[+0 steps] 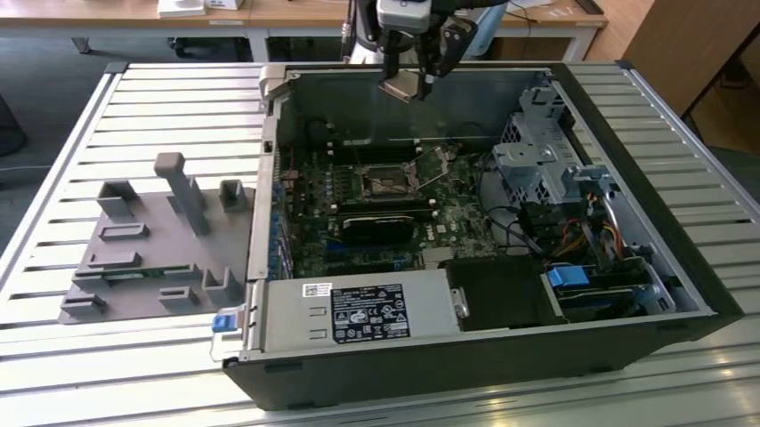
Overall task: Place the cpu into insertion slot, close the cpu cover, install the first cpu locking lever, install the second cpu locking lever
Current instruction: 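Place the cpu into insertion slot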
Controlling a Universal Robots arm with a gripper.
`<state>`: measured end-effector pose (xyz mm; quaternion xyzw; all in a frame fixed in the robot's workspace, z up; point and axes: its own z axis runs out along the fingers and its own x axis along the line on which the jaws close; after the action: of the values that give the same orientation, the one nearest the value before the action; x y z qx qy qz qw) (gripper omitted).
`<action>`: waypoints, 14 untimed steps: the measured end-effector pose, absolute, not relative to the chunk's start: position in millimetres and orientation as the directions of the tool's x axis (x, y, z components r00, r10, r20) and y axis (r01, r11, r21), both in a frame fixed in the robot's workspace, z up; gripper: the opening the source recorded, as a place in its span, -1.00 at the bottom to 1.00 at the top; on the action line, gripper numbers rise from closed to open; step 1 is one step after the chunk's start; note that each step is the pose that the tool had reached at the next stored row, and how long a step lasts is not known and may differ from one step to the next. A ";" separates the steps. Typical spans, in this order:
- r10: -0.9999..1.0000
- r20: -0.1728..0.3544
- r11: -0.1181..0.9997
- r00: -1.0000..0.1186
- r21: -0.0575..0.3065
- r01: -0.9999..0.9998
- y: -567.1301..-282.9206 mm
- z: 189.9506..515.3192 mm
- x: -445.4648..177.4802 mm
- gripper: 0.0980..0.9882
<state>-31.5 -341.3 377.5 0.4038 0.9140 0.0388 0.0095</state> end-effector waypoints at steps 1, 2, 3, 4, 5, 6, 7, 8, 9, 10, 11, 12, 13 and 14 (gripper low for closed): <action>0.744 0.014 0.666 -0.669 0.078 0.742 -341.3 377.5 -31.5 0.00; 0.748 0.014 0.660 -0.663 0.078 0.747 -341.2 377.5 -31.5 0.00; 0.753 0.014 0.655 -0.658 0.078 0.751 -341.2 377.5 -31.5 0.00; 0.757 0.014 0.650 -0.653 0.078 0.756 -341.2 377.5 -31.5 0.00; 0.762 0.014 0.645 -0.648 0.078 0.760 -341.2 377.5 -31.5 0.00; 0.766 0.014 0.640 -0.643 0.078 0.765 -341.2 377.5 -31.5 0.00; 0.771 0.014 0.634 -0.637 0.078 0.769 -341.1 377.5 -31.5 0.00; 0.775 0.014 0.629 -0.631 0.078 0.774 -341.1 377.5 -31.5 0.00; 0.780 0.014 0.623 -0.626 0.078 0.778 -341.1 377.5 -31.5 0.00; 0.784 0.014 0.617 -0.620 0.078 0.783 -341.1 377.5 -31.5 0.00; 0.789 0.014 0.612 -0.614 0.078 0.787 -341.1 377.5 -31.5 0.00; 0.793 0.014 0.606 -0.609 0.078 0.792 -341.0 377.5 -31.5 0.00; 0.797 0.013 0.601 -0.603 0.078 0.796 -341.0 377.5 -31.5 0.00; 0.801 0.013 0.596 -0.598 0.078 0.800 -341.0 377.5 -31.5 0.00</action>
<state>-31.5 -341.0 377.5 0.4481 0.8931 0.0379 0.0115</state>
